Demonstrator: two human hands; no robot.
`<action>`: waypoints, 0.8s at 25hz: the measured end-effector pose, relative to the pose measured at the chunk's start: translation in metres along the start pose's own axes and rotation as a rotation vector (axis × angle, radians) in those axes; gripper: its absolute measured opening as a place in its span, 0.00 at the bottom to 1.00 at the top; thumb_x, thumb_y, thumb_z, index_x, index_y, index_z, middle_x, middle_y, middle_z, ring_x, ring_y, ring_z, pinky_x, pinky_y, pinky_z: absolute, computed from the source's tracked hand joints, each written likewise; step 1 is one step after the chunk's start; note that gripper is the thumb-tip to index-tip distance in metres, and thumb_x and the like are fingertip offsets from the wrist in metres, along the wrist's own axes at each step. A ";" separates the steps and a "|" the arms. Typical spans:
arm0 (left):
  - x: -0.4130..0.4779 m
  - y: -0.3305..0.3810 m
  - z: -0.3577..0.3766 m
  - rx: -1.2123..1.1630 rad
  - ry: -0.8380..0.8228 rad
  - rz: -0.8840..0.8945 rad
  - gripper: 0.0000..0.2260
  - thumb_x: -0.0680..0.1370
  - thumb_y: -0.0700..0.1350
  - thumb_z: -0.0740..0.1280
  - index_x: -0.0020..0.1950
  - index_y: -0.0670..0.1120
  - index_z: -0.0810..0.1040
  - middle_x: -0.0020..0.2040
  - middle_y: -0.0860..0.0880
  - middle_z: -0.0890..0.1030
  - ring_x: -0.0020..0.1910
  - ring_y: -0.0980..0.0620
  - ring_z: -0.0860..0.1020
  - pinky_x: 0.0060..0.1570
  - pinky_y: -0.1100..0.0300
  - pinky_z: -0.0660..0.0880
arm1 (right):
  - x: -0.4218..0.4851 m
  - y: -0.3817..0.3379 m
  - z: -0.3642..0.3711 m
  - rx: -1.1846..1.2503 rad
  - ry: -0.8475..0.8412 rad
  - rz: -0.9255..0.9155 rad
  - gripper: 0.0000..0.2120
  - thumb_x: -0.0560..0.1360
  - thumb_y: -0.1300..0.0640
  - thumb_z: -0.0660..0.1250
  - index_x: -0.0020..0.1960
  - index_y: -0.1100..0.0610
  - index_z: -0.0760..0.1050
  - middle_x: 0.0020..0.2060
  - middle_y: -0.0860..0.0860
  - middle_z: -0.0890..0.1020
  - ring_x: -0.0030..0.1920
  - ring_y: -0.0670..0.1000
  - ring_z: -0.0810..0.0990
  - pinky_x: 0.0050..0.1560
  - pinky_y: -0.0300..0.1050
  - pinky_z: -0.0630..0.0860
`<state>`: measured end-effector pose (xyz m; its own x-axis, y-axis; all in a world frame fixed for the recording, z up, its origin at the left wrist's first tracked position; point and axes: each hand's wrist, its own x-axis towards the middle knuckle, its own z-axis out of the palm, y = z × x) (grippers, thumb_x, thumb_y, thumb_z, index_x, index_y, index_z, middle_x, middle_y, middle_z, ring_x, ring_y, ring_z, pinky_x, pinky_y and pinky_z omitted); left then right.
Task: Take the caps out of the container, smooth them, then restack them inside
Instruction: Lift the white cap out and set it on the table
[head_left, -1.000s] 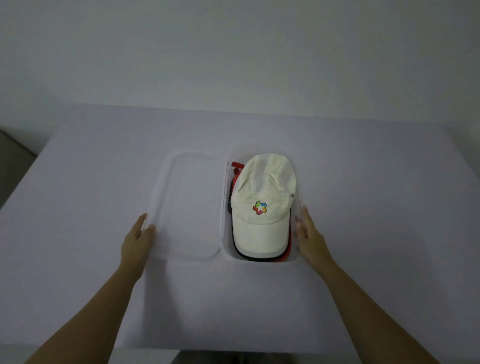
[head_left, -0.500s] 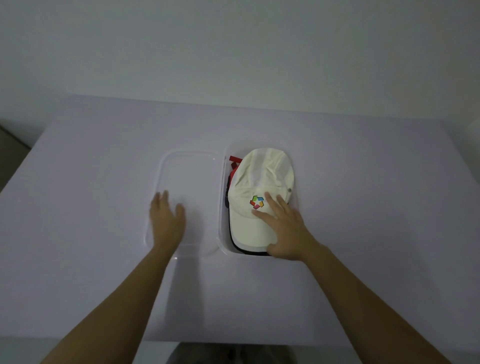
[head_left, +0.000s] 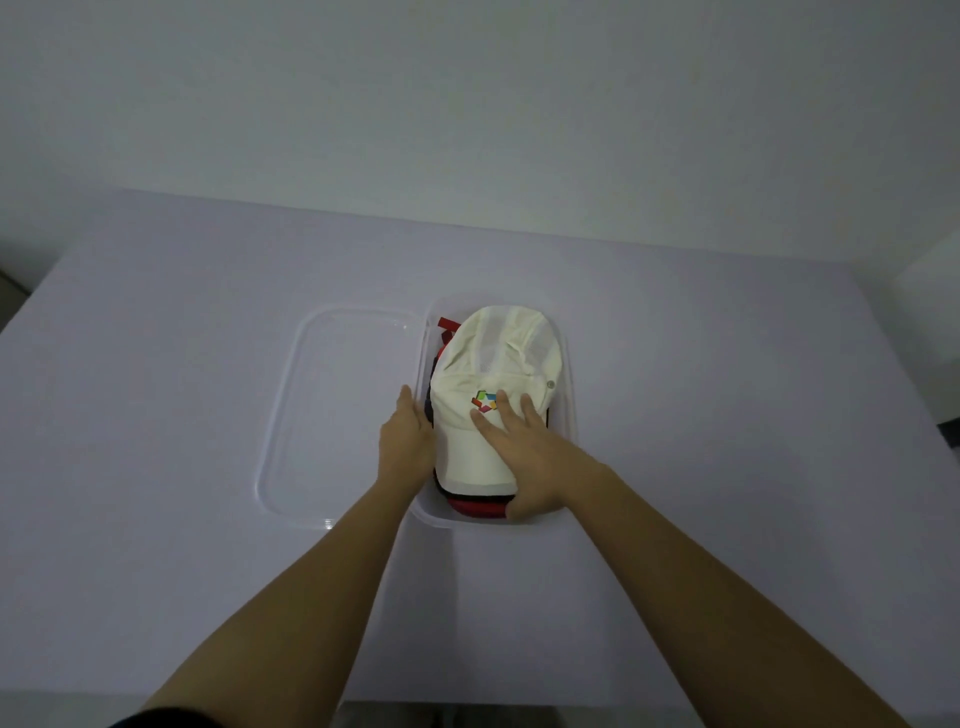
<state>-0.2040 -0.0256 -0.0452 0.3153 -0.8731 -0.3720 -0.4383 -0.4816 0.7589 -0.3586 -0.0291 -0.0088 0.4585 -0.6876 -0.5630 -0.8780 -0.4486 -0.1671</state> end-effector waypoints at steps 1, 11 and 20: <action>-0.001 0.001 -0.001 -0.007 0.003 0.000 0.21 0.83 0.44 0.48 0.76 0.40 0.54 0.69 0.36 0.70 0.67 0.38 0.69 0.65 0.50 0.66 | -0.004 -0.001 -0.004 0.056 0.040 -0.002 0.50 0.68 0.58 0.69 0.75 0.50 0.36 0.76 0.53 0.38 0.74 0.64 0.37 0.70 0.59 0.60; 0.000 -0.001 0.003 -0.013 0.036 0.011 0.19 0.83 0.45 0.48 0.73 0.42 0.62 0.68 0.38 0.71 0.69 0.37 0.68 0.65 0.50 0.65 | -0.043 0.033 -0.054 0.182 1.057 -0.101 0.36 0.63 0.73 0.53 0.71 0.59 0.63 0.71 0.61 0.65 0.71 0.71 0.58 0.69 0.64 0.57; 0.006 -0.007 0.012 0.060 0.100 0.013 0.21 0.83 0.45 0.48 0.75 0.40 0.58 0.71 0.37 0.67 0.70 0.37 0.67 0.70 0.47 0.62 | -0.014 0.164 0.009 0.009 0.898 0.204 0.44 0.61 0.79 0.56 0.72 0.50 0.58 0.73 0.61 0.62 0.71 0.68 0.61 0.56 0.68 0.71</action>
<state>-0.2089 -0.0289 -0.0590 0.3901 -0.8687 -0.3053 -0.4912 -0.4768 0.7290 -0.5104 -0.0876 -0.0356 0.2264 -0.9394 0.2574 -0.9528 -0.2684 -0.1417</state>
